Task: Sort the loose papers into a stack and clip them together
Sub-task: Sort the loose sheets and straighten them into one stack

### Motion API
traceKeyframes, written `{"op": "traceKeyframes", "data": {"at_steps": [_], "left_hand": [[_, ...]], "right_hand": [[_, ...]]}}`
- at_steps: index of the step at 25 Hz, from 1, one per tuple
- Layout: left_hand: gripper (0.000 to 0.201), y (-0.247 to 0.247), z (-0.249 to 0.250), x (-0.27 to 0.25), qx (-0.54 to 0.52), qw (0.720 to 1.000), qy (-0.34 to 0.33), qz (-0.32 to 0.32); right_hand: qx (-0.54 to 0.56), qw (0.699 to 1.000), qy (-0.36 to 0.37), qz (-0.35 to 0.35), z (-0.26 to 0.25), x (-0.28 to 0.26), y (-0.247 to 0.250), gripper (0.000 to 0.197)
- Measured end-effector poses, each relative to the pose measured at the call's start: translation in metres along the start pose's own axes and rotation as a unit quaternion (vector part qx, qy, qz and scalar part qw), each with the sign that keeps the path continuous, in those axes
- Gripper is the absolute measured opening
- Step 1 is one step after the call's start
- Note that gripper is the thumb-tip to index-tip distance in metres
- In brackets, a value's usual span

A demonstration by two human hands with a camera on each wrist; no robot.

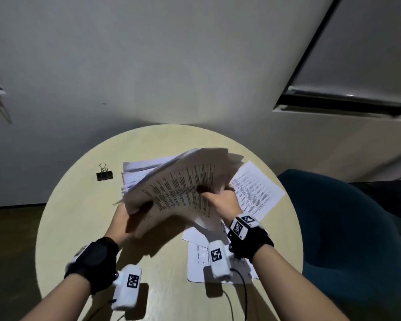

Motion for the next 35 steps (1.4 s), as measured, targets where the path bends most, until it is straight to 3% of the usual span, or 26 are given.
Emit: {"op": "traceKeyframes", "data": {"at_steps": [7, 10, 12, 18, 19, 21, 23, 25, 27, 28, 30, 31, 33, 35], "left_hand": [[0.023, 0.014, -0.001, 0.017, 0.003, 0.999, 0.01, 0.045], [0.029, 0.016, -0.012, 0.012, 0.022, 1.0, 0.02, 0.007], [0.034, 0.019, -0.02, 0.014, 0.024, 0.999, 0.034, -0.01], [0.013, 0.017, -0.018, 0.022, 0.022, 0.997, 0.038, 0.059], [0.013, 0.019, -0.019, 0.024, 0.03, 0.996, 0.041, 0.073], [0.014, 0.027, -0.013, 0.026, 0.083, 0.993, 0.025, 0.079], [0.013, 0.034, 0.006, 0.028, 0.156, 0.986, -0.022, 0.062], [0.02, 0.035, 0.031, 0.034, 0.227, 0.97, -0.081, 0.035], [0.033, 0.021, 0.063, 0.045, 0.293, 0.94, -0.171, -0.04], [0.033, 0.011, 0.077, 0.049, 0.319, 0.92, -0.211, -0.085], [0.028, 0.003, 0.094, 0.054, 0.375, 0.882, -0.247, -0.142], [0.027, 0.001, 0.099, 0.055, 0.401, 0.867, -0.253, -0.154], [0.025, 0.002, 0.104, 0.055, 0.428, 0.85, -0.268, -0.151], [0.026, 0.014, 0.104, 0.048, 0.429, 0.854, -0.278, -0.095]], "right_hand": [[0.046, 0.999, -0.006, 0.015, -0.009, 0.003, 0.003, 0.022], [0.011, 0.999, -0.018, -0.025, 0.013, 0.007, -0.014, 0.048], [-0.023, 0.999, -0.02, -0.016, 0.018, 0.008, -0.014, 0.064], [0.025, 0.998, -0.034, -0.035, 0.011, 0.005, -0.03, 0.021], [0.042, 0.998, -0.033, -0.045, 0.008, 0.002, -0.031, 0.029], [0.036, 0.999, 0.002, -0.031, -0.013, -0.004, -0.017, 0.07], [-0.058, 0.986, 0.144, 0.061, -0.064, -0.017, 0.017, 0.106], [-0.195, 0.926, 0.296, 0.13, -0.122, -0.043, 0.034, 0.12], [-0.342, 0.871, 0.336, 0.109, -0.153, -0.052, 0.024, 0.112], [-0.379, 0.866, 0.321, 0.057, -0.153, -0.048, 0.016, 0.093], [-0.364, 0.89, 0.275, -0.031, -0.138, -0.037, 0.008, 0.034], [-0.335, 0.905, 0.259, -0.043, -0.127, -0.031, 0.01, 0.015], [-0.284, 0.928, 0.237, -0.039, -0.11, -0.029, 0.01, 0.013], [-0.212, 0.951, 0.223, -0.037, -0.096, -0.033, 0.013, 0.018]]}}
Point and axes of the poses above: each hand's wrist, its own x-axis towards the middle knuckle, its own y-axis out of the back of the hand, z = x × y, the point moved 10 cm from there along x, towards the middle knuckle, and after that the axes turned 11 degrees about -y, right-handed, at the moved point
